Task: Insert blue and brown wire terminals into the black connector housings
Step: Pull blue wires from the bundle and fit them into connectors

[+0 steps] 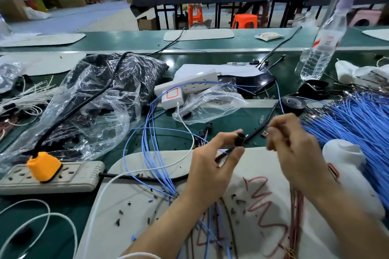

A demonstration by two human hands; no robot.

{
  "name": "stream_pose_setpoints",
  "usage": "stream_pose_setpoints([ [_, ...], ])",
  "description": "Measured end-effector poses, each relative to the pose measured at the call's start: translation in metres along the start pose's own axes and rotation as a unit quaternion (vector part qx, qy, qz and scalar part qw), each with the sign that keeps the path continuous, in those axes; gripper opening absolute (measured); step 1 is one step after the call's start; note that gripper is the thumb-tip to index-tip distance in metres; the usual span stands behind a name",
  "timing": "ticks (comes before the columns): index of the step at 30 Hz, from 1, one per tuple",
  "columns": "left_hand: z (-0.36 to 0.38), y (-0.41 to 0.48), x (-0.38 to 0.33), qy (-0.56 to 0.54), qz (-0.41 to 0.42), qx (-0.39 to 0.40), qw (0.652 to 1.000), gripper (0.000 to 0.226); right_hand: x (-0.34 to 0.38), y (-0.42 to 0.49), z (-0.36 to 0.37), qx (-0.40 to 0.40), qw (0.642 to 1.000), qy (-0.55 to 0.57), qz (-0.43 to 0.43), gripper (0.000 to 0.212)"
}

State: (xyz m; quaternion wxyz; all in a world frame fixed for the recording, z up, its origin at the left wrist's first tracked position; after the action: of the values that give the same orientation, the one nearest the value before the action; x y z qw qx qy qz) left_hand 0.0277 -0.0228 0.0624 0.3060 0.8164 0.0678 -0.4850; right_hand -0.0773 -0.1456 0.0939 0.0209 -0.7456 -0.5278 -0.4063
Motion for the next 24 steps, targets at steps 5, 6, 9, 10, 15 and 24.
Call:
stream_pose_setpoints([
  [5,-0.001,0.002,-0.001,-0.022,0.015,0.009,1.000,0.022,0.015,-0.003,0.044,0.118,0.990,0.057,-0.052,0.026],
  [6,-0.004,0.002,0.000,-0.036,0.011,-0.001,0.999,0.021,0.012,-0.003,0.047,0.126,0.989,0.067,-0.038,0.026],
  [9,-0.025,0.002,0.010,-0.132,-0.002,-0.056,0.990,0.017,-0.001,-0.002,0.053,0.163,0.984,0.066,0.033,0.016],
  [10,-0.034,0.002,0.014,-0.153,-0.004,-0.084,0.985,0.015,-0.010,-0.002,0.058,0.186,0.976,0.089,0.074,0.014],
  [15,-0.084,-0.007,0.046,-0.252,-0.030,-0.254,0.933,0.018,-0.039,-0.017,0.074,0.322,0.884,0.259,0.219,0.009],
  [24,-0.063,-0.002,0.038,-0.231,-0.031,-0.182,0.955,0.017,-0.061,-0.012,0.060,0.103,0.845,0.460,0.252,0.012],
])
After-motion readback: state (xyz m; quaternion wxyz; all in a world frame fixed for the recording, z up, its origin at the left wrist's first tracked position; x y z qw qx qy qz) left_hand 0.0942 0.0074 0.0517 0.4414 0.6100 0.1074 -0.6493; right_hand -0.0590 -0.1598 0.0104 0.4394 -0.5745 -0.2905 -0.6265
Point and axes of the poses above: each hand's wrist, its own y-axis towards the middle knuckle, its own z-axis out of the palm, x = y × z, the point moved 10 cm from there along y, towards the middle knuckle, and after that the axes turned 15 degrees about x, right-handed, at the moved point
